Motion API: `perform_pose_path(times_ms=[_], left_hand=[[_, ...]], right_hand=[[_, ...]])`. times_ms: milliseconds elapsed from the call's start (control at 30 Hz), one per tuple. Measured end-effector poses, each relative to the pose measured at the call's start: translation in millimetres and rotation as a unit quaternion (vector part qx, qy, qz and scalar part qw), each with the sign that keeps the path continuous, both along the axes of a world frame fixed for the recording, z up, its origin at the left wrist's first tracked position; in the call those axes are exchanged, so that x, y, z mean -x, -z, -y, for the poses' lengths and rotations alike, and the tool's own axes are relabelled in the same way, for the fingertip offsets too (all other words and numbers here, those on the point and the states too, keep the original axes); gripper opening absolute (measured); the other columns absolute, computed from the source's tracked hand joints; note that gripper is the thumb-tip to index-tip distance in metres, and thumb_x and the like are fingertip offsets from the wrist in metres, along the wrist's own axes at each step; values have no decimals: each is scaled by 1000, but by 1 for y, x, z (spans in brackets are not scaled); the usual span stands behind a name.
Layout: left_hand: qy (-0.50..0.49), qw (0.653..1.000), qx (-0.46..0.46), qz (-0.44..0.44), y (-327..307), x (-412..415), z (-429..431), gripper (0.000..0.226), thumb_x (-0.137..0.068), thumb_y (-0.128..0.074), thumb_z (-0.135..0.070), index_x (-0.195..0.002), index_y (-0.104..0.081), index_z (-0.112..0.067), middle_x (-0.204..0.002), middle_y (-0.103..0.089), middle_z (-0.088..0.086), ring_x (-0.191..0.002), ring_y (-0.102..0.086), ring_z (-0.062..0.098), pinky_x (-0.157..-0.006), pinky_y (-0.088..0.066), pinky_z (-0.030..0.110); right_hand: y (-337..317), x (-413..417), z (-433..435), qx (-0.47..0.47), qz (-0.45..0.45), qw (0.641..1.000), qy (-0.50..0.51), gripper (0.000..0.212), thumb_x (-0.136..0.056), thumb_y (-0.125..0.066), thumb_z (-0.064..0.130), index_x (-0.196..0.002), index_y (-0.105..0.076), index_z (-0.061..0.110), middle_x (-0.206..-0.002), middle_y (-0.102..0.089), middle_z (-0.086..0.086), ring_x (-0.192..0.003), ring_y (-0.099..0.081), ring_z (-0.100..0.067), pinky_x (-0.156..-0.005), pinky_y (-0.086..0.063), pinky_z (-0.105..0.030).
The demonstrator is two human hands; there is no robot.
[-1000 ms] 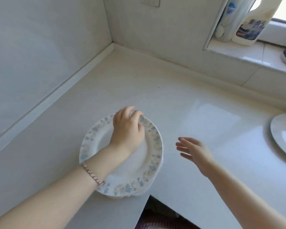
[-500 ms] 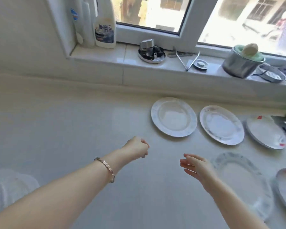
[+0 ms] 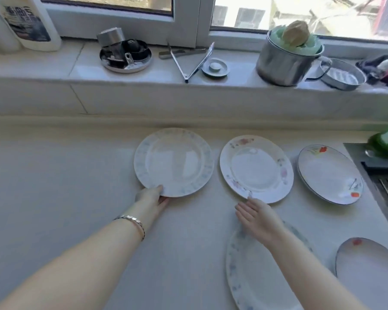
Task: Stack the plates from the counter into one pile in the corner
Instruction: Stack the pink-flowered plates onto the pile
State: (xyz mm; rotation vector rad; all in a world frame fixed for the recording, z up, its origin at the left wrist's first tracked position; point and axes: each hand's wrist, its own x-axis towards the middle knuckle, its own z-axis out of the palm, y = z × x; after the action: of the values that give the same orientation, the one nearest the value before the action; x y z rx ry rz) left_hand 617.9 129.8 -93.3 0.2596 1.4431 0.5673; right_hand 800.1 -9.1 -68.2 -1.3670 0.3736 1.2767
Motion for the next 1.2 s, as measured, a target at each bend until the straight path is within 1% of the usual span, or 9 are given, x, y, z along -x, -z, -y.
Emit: perform_pose_path(times_ms=[67,233,400,567,733,867,1000,1133,1200], left_hand=[[-17,1000,-2,-9,-3,0,-4,41,-95,-43,1,-136,-40,-2,-137,-51,16,-127,-49,31,-90,-42,43],[-11,998,-41,-49,-5,11,-9,36,-93,-45,4,-129,-46,0,-130,-56,17,-102,-54,25,-84,-46,37],[-1,996,-50,-72,-22,32,-2,38,-92,-47,6,-129,-47,2,-129,-57,18,-98,-55,24,-82,-45,36],[8,997,-50,-61,-43,70,18,39,-92,-46,7,-131,-46,2,-109,-59,15,-77,-58,20,-83,-44,36],[24,994,-83,-61,-65,127,36,29,-90,-47,6,-117,-53,-4,-84,-61,5,-72,-58,16,-56,-54,29],[27,991,-109,-70,-90,186,53,17,-90,-48,6,-84,-55,-9,-82,-61,6,-71,-57,17,-40,-54,18],[8,986,-146,-83,-111,258,70,19,-90,-47,6,-81,-55,-10,-81,-61,7,-67,-60,18,-39,-52,16],[-25,978,-179,-103,-129,339,84,19,-88,-48,6,-81,-57,-10,-81,-63,7,-64,-62,18,-41,-53,17],[-45,975,-192,-105,-137,381,92,19,-88,-49,7,-81,-59,-9,-81,-64,8,-65,-62,17,-42,-54,17]], right_hand=[[5,-8,-18,-5,-72,994,83,56,-98,-41,15,-146,-17,-1,-154,-23,-18,-142,-27,-27,-115,-25,-36],[36,-14,-44,-9,-123,968,220,36,-96,-46,21,-130,-47,8,-147,-41,1,-135,-40,-13,-112,-31,-24],[29,-13,-57,-27,-67,970,233,18,-93,-51,29,-90,-55,12,-89,-58,2,-86,-60,-14,-99,-46,-26],[5,-23,-62,-10,-34,982,185,9,-92,-53,13,-84,-52,11,-80,-57,-2,-65,-57,-13,-35,-45,-14],[-18,6,-45,-31,-24,995,87,13,-92,-50,8,-80,-49,8,-83,-60,-4,-37,-64,-14,-28,-33,-11],[-48,65,-33,-99,-59,993,17,6,-93,-49,11,-89,-54,12,-63,-72,-2,-48,-69,-11,-29,-31,-9],[-83,138,-36,-143,-97,984,-39,4,-87,-57,11,-89,-57,14,-61,-73,2,-53,-70,-8,-31,-31,-7],[-97,224,-45,-213,-139,960,-115,90,-13,-90,2,-97,-60,16,-74,-76,0,-62,-73,-9,-29,-31,-11],[-97,268,-51,-218,-150,955,-132,105,-1,-89,-1,-100,-59,16,-78,-76,-1,-66,-73,-10,-28,-30,-11]])
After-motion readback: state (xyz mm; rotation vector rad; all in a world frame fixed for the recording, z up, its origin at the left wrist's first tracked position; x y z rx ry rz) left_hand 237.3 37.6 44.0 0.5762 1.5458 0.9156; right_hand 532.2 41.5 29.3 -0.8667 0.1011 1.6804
